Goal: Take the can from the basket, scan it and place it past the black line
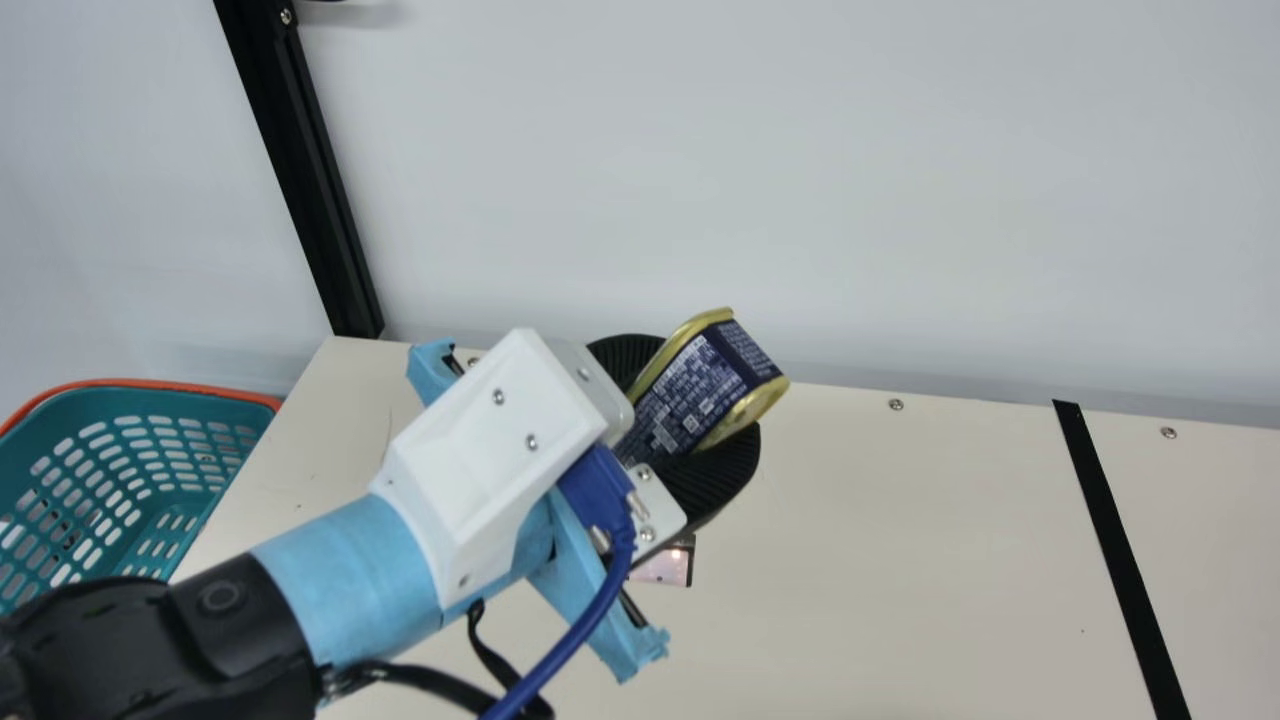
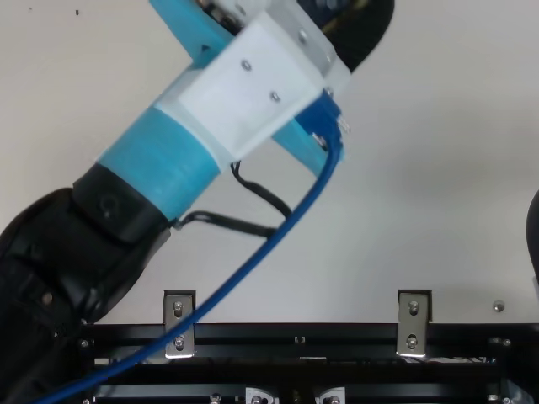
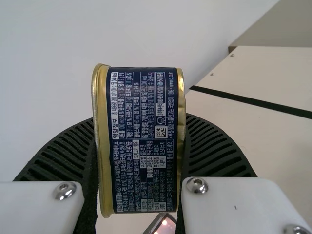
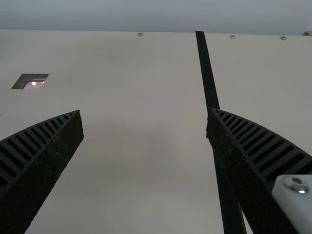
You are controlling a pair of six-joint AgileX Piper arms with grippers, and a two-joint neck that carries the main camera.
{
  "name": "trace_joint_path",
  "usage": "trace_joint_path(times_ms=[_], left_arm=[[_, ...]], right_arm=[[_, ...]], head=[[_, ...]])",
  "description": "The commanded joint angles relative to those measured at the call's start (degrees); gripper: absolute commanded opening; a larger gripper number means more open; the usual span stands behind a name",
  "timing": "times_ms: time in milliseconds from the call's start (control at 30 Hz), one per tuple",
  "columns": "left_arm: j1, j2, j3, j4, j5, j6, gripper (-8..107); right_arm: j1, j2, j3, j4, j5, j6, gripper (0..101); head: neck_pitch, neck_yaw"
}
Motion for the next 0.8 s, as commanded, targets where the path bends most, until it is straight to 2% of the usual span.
trace_joint_path(times_ms=[0, 233, 467, 600, 767], left_arm=[[-0.5, -0.5, 0.2, 3.8, 0.7, -1.3, 10], [-2.5, -2.5, 0.4, 11.1, 4.0, -5.4, 10], [-5.0, -4.1, 0.5, 14.9, 8.4, -7.3, 10], [-6.4, -5.1, 0.3, 14.1, 11.6, -5.1, 10], [-6.6, -6.0, -1.0, 9.8, 15.9, 1.6, 10]], right_arm=[[0.0, 0.0, 0.0, 0.0, 0.0, 0.0, 101], [0.0, 0.0, 0.0, 0.0, 0.0, 0.0, 101], [0.0, 0.0, 0.0, 0.0, 0.0, 0.0, 101], [0.0, 0.0, 0.0, 0.0, -0.1, 0.0, 101], [0.0, 0.0, 0.0, 0.0, -0.1, 0.0, 101]], head=[[-1.8, -0.9], [-1.8, -0.9], [-1.8, -0.9], [-1.8, -0.9], [-1.8, -0.9]])
